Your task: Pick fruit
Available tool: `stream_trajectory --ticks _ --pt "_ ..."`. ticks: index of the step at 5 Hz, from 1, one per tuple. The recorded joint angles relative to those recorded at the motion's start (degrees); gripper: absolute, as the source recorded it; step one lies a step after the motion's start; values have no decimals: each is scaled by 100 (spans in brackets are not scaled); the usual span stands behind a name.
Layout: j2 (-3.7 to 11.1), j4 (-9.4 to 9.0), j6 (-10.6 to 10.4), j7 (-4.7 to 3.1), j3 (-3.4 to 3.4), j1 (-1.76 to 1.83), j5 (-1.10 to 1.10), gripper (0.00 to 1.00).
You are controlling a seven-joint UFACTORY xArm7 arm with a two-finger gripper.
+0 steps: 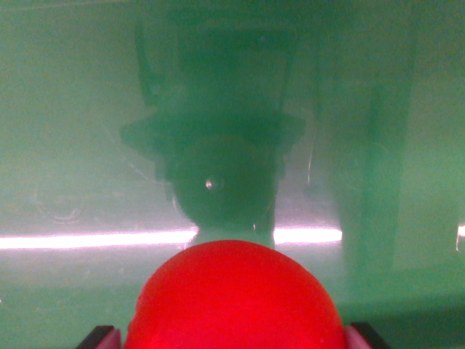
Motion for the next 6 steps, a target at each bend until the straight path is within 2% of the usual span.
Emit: stream_trajectory --ticks 1,2,3,4,5,6 --pt "-82 153 234 -9 1 1 3 100" --pt "-82 153 234 -9 1 1 3 100" --pt "-171 319 490 -19 3 1 6 100" --pt "-171 319 490 -19 3 1 6 100" --pt "-258 482 740 -29 4 2 9 100" --pt "-258 482 740 -29 4 2 9 100"
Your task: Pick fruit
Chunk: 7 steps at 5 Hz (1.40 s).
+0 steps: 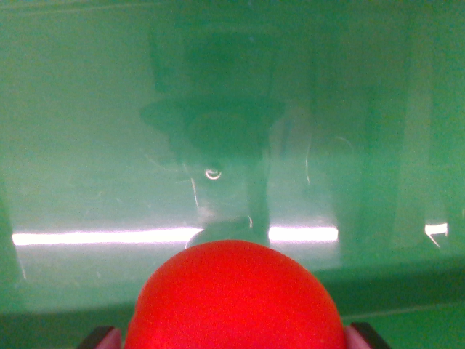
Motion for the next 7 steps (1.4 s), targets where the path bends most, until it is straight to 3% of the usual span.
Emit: stream_trajectory --ticks 1,2,3,4,5,6,7 --pt "-94 176 271 -10 1 1 3 100" --pt "-94 176 271 -10 1 1 3 100" --pt "-186 347 533 -21 3 1 7 100" --pt "-186 347 533 -21 3 1 7 100" --pt "-286 534 819 -32 4 2 10 100" --pt "-286 534 819 -32 4 2 10 100" --pt "-375 700 1075 -41 6 2 14 100"
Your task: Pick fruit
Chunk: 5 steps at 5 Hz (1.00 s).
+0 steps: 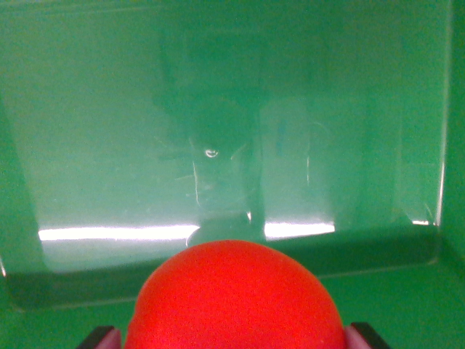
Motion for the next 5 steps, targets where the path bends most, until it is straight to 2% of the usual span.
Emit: stream_trajectory --ticks 1,2,3,4,5 --pt "0 0 0 0 0 0 0 100" --pt "-92 172 263 -10 1 1 3 100" --pt "-92 172 263 -10 1 1 3 100" --pt "-180 336 516 -20 3 1 7 100" --pt "-180 336 516 -20 3 1 7 100"
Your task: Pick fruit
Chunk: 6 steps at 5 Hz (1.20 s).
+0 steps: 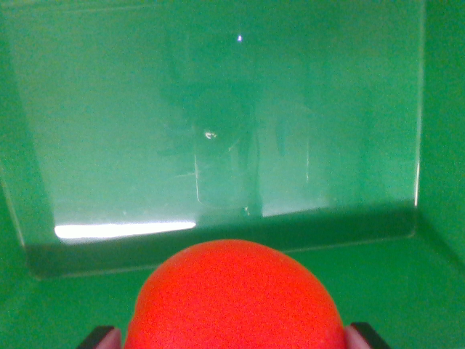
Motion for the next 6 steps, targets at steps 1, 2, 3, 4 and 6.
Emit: stream_trajectory --ticks 1,2,3,4,6 --pt "-86 160 246 -9 1 1 3 100" --pt "-86 160 246 -9 1 1 3 100" --pt "-165 309 474 -18 3 1 6 100" --pt "-165 309 474 -18 3 1 6 100" --pt "-234 437 671 -26 4 2 8 100"
